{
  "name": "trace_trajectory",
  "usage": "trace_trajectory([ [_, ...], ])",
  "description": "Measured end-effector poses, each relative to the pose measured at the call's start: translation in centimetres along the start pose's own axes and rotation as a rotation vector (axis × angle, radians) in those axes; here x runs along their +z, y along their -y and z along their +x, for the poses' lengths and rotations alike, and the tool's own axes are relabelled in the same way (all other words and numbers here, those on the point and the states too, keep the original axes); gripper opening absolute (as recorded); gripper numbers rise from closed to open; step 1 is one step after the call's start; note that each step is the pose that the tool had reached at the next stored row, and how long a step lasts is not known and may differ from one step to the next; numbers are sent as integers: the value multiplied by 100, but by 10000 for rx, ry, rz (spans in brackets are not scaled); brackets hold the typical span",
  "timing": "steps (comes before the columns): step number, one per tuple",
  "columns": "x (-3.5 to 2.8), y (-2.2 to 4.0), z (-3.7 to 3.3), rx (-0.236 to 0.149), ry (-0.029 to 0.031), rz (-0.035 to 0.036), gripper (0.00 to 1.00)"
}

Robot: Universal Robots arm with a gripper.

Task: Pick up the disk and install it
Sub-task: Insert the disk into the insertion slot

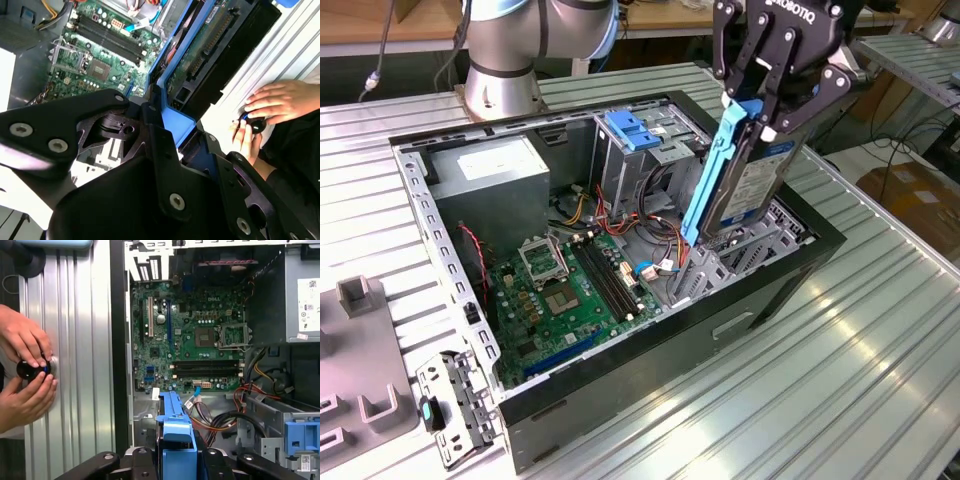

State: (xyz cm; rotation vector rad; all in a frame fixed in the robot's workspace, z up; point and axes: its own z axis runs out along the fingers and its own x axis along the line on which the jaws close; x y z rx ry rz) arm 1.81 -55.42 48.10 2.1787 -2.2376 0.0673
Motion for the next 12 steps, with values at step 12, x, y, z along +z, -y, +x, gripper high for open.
trace_trajectory([
  [12, 97, 380, -14, 2, 0, 0, 37],
])
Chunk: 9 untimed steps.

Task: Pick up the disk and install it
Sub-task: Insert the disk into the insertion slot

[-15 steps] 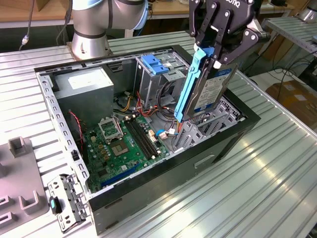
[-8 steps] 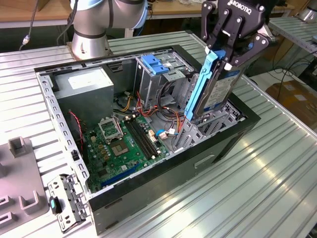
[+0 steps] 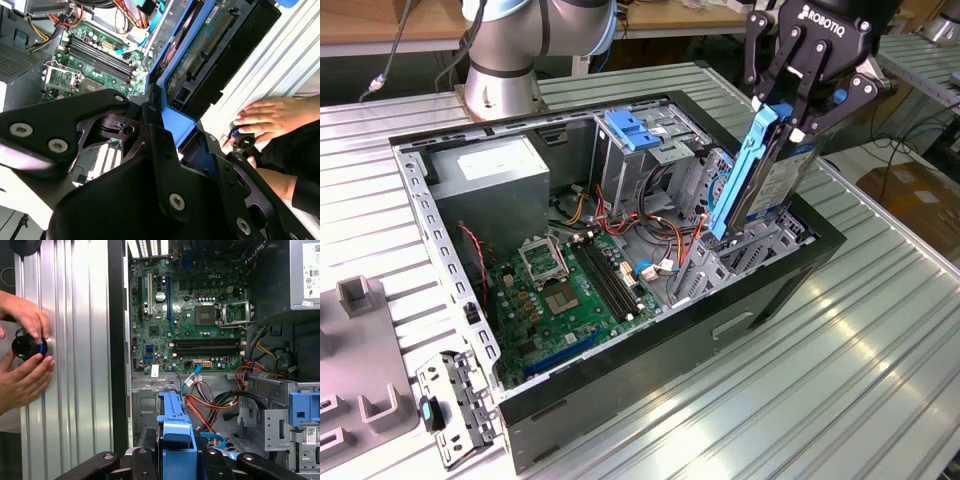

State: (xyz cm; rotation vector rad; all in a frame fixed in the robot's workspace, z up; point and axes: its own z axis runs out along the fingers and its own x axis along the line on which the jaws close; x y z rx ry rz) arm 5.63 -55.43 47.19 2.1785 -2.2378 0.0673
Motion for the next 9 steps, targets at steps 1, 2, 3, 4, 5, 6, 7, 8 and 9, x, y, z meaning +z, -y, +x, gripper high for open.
trace_trajectory([
  [1, 4, 0, 0, 0, 0, 0, 37],
  [2, 5, 0, 0, 0, 0, 0, 37],
  [3, 5, 0, 0, 0, 0, 0, 37],
  [4, 5, 0, 0, 0, 0, 0, 37],
  [5, 5, 0, 0, 0, 0, 0, 37],
  [6, 6, 0, 0, 0, 1, 0, 37],
  [7, 6, 0, 0, 0, 0, 0, 37],
  [8, 6, 0, 0, 0, 0, 0, 37],
  [9, 7, 0, 0, 0, 0, 0, 37],
])
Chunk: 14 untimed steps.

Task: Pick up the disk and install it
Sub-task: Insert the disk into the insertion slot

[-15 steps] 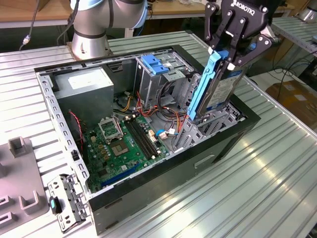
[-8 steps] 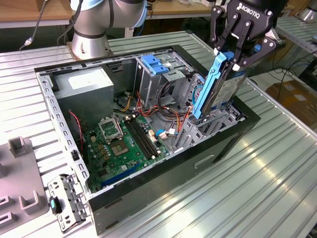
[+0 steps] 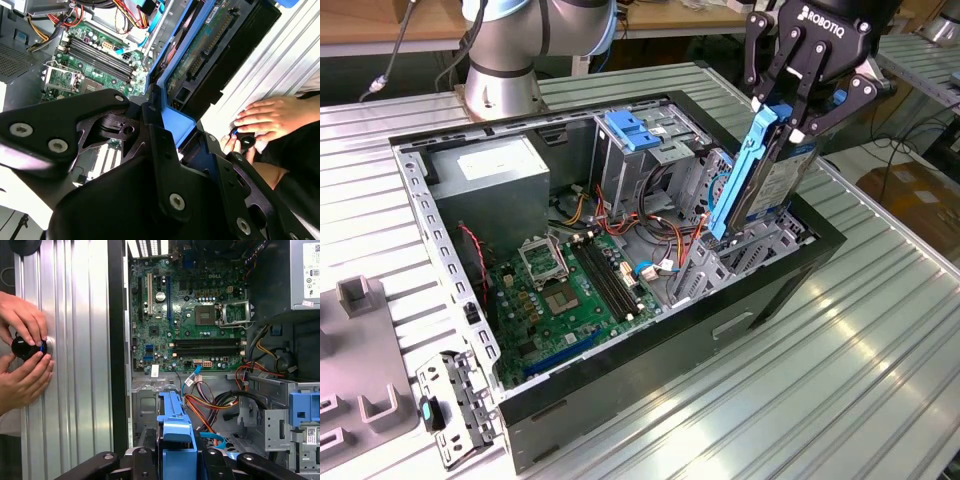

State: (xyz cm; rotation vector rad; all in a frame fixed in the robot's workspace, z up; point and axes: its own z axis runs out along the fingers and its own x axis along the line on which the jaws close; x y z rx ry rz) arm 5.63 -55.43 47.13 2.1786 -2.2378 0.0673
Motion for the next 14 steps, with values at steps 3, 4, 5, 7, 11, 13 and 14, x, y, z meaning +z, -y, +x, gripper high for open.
trace_trajectory([
  [3, 2, 0, -1, 0, 1, 0, 37],
  [4, 12, 1, -11, -1, 1, 0, 37],
  [5, 31, 3, -19, -11, 2, 1, 37],
  [7, 61, 2, -22, -82, 3, 4, 37],
  [11, 101, 21, -40, -275, 5, 12, 37],
  [13, 124, 21, -41, -275, 5, 10, 37],
  [14, 148, 21, -42, -275, 5, 5, 37],
])
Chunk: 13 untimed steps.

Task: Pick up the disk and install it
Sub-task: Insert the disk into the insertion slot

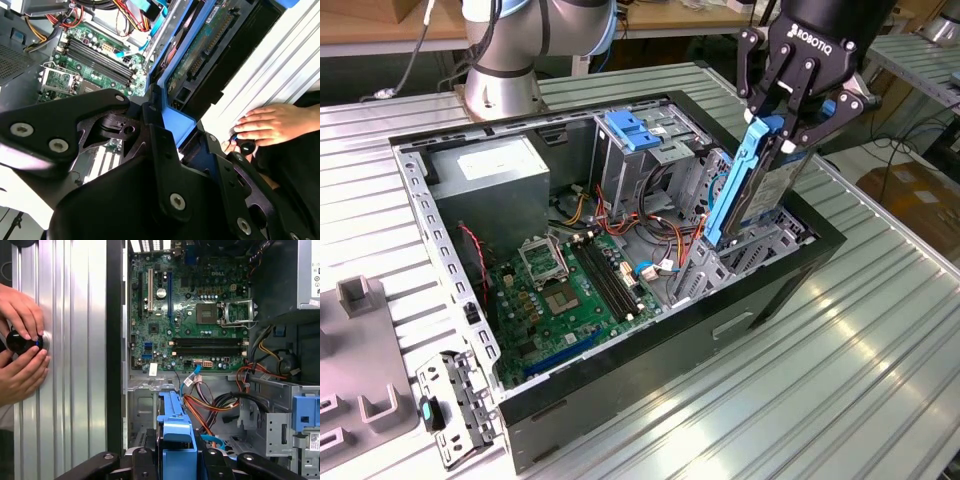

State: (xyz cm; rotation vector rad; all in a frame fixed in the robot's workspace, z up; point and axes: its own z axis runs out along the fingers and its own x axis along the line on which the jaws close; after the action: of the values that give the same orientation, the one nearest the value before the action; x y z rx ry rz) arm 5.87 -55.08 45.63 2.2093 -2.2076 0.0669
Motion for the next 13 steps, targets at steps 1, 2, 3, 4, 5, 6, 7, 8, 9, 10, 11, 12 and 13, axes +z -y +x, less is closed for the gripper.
trace_trajectory([
  [1, 21, 0, -1, -1, 1, -9, 37],
  [2, 35, -1, -2, -1, -1, -16, 37],
  [3, 44, -1, -2, -1, 0, -20, 37],
  [4, 57, -1, -3, -2, 0, -27, 37],
  [5, 70, -1, -3, -2, 0, -30, 37],
  [6, 79, -1, -3, -2, 0, -31, 37],
  [7, 84, -1, -3, -2, 0, -30, 37],
  [8, 86, 1, -4, -2, 0, -30, 37],
  [9, 88, 5, -4, -3, -2, -31, 37],
  [10, 91, 17, -4, -2, 0, -31, 37],
  [11, 94, 18, -5, -1, 2, -31, 37],
  [12, 95, 18, -6, 0, 3, -31, 37],
  [13, 96, 19, -7, -1, 1, -31, 37],
])
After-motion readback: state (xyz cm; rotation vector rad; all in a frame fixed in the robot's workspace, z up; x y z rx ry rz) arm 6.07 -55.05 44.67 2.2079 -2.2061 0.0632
